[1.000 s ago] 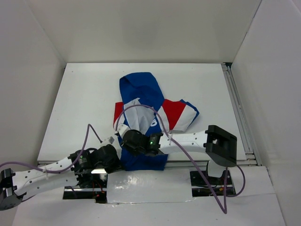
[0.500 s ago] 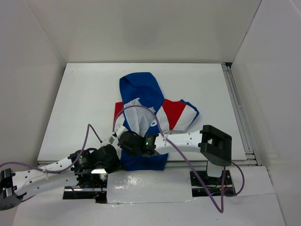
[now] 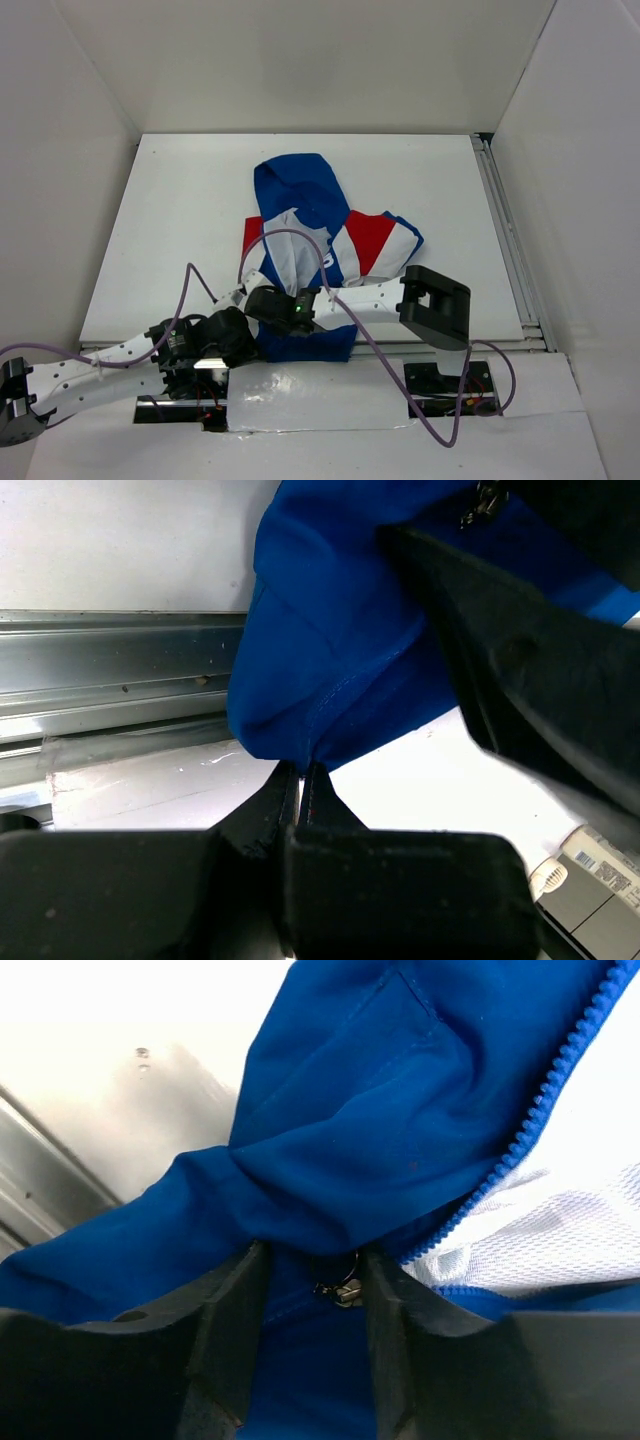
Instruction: Zip up the jacket
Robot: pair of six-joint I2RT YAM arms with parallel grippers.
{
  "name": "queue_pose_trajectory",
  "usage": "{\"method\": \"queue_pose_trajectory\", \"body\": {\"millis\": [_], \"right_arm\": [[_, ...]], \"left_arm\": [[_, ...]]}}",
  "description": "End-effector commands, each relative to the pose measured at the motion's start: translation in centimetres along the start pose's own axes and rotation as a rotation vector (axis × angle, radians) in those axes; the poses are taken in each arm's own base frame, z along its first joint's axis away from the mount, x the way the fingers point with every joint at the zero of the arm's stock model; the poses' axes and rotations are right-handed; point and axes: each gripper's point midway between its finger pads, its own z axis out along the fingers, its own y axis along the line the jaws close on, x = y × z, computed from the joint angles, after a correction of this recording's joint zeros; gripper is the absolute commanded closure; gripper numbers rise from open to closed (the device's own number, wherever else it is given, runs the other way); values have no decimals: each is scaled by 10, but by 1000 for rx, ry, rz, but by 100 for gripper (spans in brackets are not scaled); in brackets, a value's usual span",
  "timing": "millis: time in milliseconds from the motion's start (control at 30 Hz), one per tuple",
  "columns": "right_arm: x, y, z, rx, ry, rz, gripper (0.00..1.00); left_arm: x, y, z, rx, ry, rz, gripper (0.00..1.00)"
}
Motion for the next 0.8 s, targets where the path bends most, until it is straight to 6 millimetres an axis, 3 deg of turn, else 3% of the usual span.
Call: {"method": "queue_pose_trajectory", "body": {"millis": [0, 133, 167, 233, 467, 633, 767], "right_arm": [[4, -11, 2, 67, 38, 16, 53], [-3, -20, -2, 87, -8, 55, 71], [-12, -24, -10, 100, -49, 86, 88], [-18, -36, -15, 130, -82, 125, 98], [-52, -65, -61, 137, -252, 274, 100], [-58, -80, -81, 58, -308, 312, 100], [-45, -54, -76, -174, -271, 288, 98]], "left_arm": [[0, 1, -1, -2, -3, 15, 100], [-1, 1, -1, -10, -6, 11, 100], [0, 2, -1, -12, -5, 14, 100], [-1, 1, -1, -9, -9, 12, 100], [-3, 3, -1, -24, -16, 4, 100], [-5, -3, -1, -5, -26, 28, 100], [-7, -6, -1, -2, -35, 32, 100]]}}
